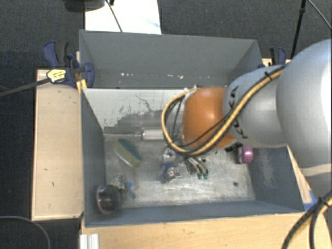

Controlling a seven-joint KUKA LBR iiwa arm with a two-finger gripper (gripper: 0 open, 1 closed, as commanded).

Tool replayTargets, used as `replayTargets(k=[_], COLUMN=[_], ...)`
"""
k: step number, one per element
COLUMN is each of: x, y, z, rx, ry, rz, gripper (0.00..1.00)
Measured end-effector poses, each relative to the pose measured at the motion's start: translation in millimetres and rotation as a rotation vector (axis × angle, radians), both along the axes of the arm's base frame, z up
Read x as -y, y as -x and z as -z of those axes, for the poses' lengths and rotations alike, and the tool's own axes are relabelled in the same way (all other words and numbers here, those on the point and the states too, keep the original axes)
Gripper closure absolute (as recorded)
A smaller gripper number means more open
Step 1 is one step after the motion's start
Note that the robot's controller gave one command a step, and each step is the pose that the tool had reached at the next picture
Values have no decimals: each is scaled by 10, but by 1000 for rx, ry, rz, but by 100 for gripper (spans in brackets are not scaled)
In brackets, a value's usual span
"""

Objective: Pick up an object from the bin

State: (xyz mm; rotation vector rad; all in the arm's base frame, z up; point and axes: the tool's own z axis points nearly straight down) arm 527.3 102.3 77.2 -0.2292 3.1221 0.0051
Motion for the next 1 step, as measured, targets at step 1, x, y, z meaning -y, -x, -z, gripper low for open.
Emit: replayTargets(k=[1], x=[852], y=[132], z=[-1736], rx=[0], ry=[6], rz=[-45], gripper=[100])
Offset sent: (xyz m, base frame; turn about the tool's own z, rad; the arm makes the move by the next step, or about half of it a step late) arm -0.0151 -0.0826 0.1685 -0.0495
